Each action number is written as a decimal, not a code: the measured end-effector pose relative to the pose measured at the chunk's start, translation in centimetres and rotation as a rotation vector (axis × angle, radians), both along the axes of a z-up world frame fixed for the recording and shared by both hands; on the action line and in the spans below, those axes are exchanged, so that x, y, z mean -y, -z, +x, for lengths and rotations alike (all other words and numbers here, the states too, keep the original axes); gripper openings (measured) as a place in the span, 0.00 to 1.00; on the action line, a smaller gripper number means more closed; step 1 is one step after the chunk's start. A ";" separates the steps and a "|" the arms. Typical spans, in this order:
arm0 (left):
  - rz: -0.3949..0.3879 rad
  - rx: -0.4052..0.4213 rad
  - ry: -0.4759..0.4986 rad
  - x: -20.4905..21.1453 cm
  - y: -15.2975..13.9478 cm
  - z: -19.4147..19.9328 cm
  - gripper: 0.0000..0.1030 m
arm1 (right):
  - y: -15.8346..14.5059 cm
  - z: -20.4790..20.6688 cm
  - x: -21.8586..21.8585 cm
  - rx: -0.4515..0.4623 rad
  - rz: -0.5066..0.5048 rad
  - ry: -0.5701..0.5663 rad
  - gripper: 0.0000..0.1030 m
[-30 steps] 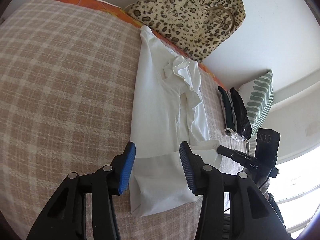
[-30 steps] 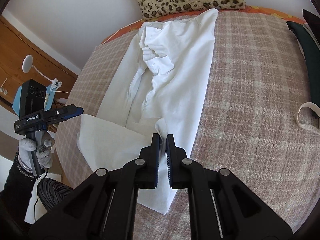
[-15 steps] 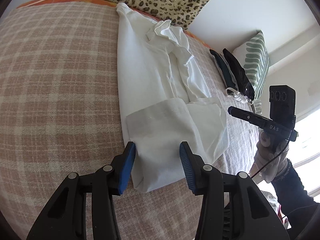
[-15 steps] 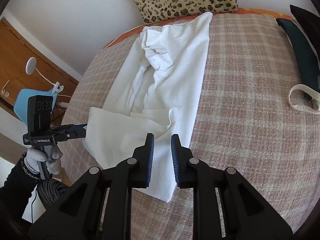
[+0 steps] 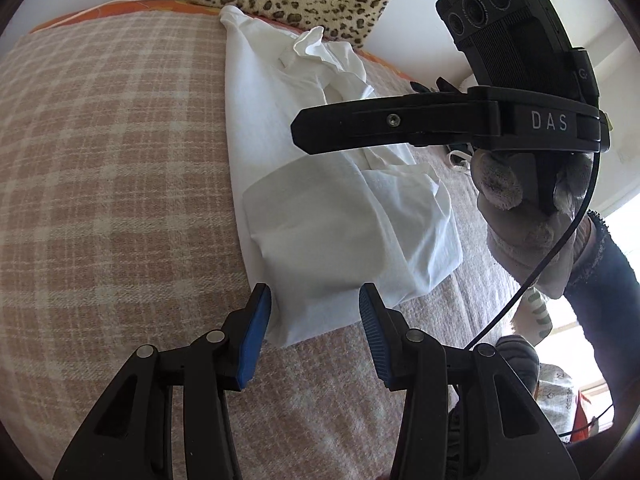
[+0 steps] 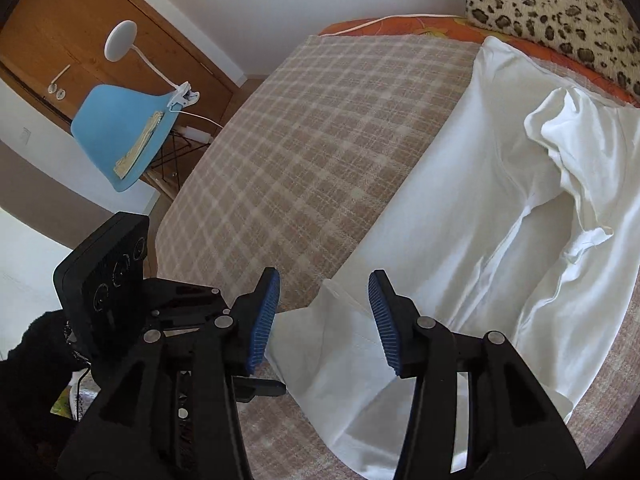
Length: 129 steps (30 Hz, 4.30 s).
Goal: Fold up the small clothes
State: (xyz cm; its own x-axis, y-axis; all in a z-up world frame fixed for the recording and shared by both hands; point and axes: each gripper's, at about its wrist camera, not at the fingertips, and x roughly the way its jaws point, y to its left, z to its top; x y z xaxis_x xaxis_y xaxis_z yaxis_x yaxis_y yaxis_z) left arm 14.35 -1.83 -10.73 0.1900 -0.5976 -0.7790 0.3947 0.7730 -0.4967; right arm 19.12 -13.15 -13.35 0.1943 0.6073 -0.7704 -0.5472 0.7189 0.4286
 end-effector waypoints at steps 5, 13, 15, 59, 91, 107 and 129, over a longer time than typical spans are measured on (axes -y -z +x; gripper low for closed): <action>-0.005 -0.001 0.004 0.2 0.3 0.0 0.43 | 2.0 0.6 -1.5 -0.047 -0.060 -0.024 0.47; -0.019 -0.012 -0.023 -0.5 0.5 0.1 0.43 | 2.1 -0.9 -2.7 -0.016 -0.111 -0.057 0.05; -0.025 -0.005 -0.023 -0.6 0.4 0.0 0.41 | 0.7 -1.3 -2.2 0.042 -0.080 -0.042 0.03; -0.035 0.142 -0.084 0.7 -1.5 3.5 0.05 | -1.9 -6.9 16.9 0.243 0.013 0.438 0.07; 0.177 0.218 0.062 2.8 0.0 3.2 0.11 | 2.6 -7.4 13.2 0.266 -0.402 0.420 0.25; 0.052 0.219 -0.040 1.2 -4.5 16.5 0.48 | -3.8 1.2 18.6 0.278 -0.149 0.540 0.52; -0.054 0.108 -0.152 4.3 2.2 32.8 0.48 | -0.9 20.7 23.0 0.161 0.051 0.637 0.52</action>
State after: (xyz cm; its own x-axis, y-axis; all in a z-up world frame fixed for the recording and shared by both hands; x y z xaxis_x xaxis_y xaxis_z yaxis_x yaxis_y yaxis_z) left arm 47.13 -6.15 -12.88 0.3622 -0.5961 -0.7166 0.3289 0.8011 -0.5001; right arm 39.85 -36.20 -12.47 0.6386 0.3703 -0.6746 -0.0813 0.9042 0.4194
